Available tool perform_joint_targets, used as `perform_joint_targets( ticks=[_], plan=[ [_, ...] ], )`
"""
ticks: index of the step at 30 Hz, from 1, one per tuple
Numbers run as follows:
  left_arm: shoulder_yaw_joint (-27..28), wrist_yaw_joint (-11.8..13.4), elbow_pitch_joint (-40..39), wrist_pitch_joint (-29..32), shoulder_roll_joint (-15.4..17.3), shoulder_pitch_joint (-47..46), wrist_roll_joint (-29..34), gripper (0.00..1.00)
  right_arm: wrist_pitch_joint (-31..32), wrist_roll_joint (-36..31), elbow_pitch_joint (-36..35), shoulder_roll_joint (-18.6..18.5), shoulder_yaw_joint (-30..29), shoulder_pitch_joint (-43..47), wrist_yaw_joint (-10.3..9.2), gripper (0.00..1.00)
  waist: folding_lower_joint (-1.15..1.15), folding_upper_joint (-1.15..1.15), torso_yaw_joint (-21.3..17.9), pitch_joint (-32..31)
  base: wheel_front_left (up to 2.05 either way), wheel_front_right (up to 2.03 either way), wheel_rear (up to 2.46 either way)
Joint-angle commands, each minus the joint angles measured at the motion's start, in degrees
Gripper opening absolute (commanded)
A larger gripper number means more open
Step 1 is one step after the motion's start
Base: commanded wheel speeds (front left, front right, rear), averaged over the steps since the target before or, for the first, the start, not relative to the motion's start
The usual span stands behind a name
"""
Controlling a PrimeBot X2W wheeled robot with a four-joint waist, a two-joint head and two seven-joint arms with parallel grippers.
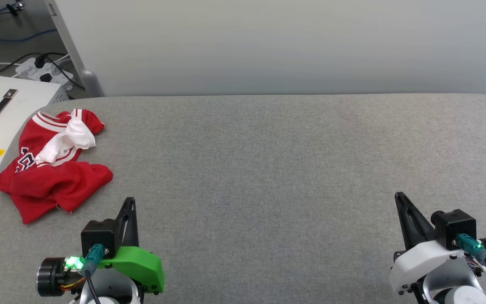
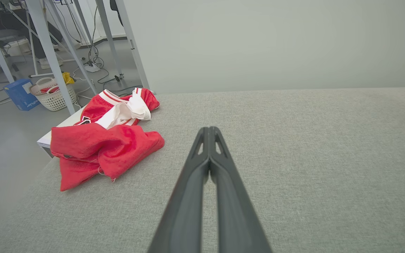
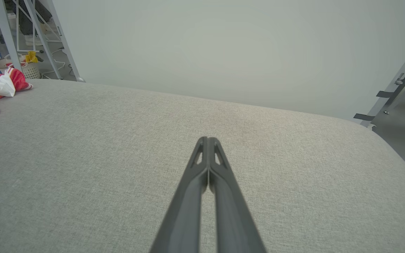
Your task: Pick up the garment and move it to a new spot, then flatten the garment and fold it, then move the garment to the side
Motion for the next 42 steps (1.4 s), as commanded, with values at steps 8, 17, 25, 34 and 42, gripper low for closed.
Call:
perform_joint_targets(
  ticks=[8,17,25,34,42],
  plan=[
    [0.0,0.2,-0.1,0.0,-0.2,-1.0,0.5,0.00,0.1,-0.6,0.1,0.1,0.1,-0.9,-0.04,0.00,0.00,0.00,0.0,0.0,0.00,0.00,0.00],
    [0.0,0.2,-0.1,0.0,-0.2,-1.0,0.5,0.00,0.1,-0.6,0.1,0.1,0.1,-0.9,-0.04,0.00,0.00,0.00,0.0,0.0,0.00,0.00,0.00],
    [0.0,0.2,-0.1,0.0,-0.2,-1.0,0.5,0.00,0.1,-0.6,0.1,0.1,0.1,-0.9,-0.04,0.00,0.00,0.00,0.0,0.0,0.00,0.00,0.00],
    [0.0,0.2,-0.1,0.0,-0.2,-1.0,0.5,0.00,0.1,-0.6,0.1,0.1,0.1,-0.9,-0.04,0.00,0.00,0.00,0.0,0.0,0.00,0.00,0.00],
    [0.0,0.0,0.0,0.0,0.0,0.1,0.0,0.00,0.0,0.1,0.0,0.0,0.0,0.0,0.00,0.00,0.00,0.00,0.0,0.0,0.00,0.00,0.00]
  ],
)
